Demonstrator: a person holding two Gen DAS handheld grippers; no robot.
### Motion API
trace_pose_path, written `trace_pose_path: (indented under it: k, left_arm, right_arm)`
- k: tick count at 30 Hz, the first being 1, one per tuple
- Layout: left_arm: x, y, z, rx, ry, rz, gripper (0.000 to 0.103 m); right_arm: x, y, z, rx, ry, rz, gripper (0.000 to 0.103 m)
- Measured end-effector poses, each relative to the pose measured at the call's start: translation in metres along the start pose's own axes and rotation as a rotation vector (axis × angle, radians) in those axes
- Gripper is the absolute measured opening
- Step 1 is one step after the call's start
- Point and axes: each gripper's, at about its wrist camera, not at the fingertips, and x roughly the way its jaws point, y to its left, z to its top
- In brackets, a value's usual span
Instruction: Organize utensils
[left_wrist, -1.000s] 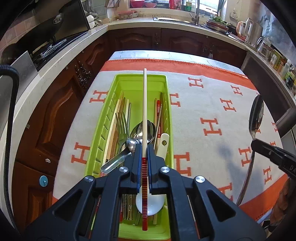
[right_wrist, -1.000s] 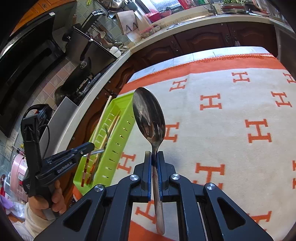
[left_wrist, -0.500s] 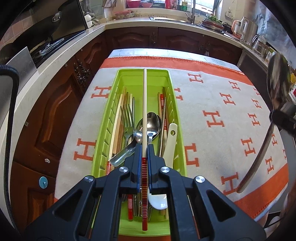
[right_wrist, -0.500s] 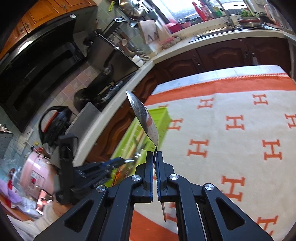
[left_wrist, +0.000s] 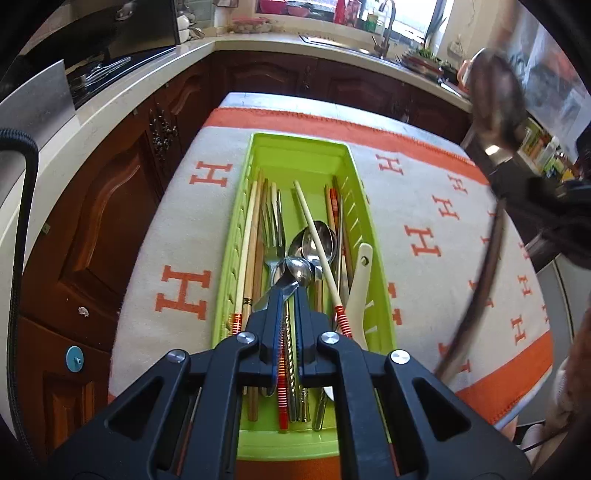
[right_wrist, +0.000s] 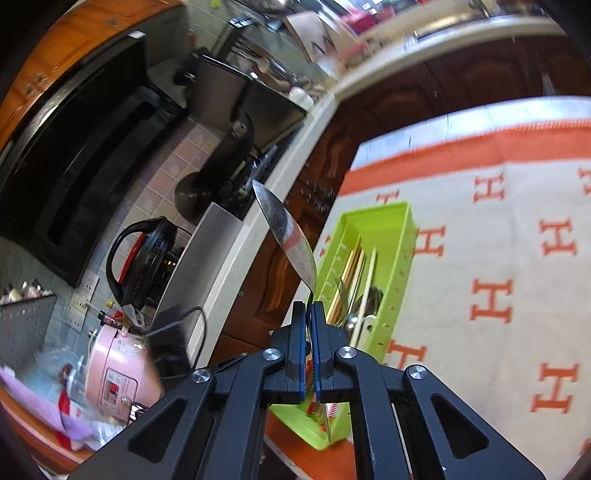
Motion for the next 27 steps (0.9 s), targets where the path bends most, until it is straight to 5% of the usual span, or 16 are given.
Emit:
trace_pose_path:
  k: [5,12,16,20,27]
  left_arm:
    - [-0.019,0.017,0.004,-0.039,-0.042,0.006,0.003]
    - [-0.028,0.034,0.007,-0.069,-0.065,0.032,0.003]
    - [-0.025,0.037,0.005,-0.073,-0.056,0.027,0.004]
    - [-0.020,0.036,0.005,-0.070,-0.042,0.018,0.004]
    - [-0.017,0.031,0.006,-0.066,-0.021,0.001,0.013]
  right_arm:
    - [0.049,-0.005,0.002,0.051,0.073,0.026,0.003]
    - [0.112,-0.013,0.001,0.088,0.167,-0.043,0.004]
    - [0.143,-0.021,-0.002,0.112,0.231,-0.090,0.016]
    - [0.151,-0.025,-0.002,0.117,0.218,-0.098,0.028]
    - [0.131,-0.022,-0.001,0.049,0.192,-0.153,0.029]
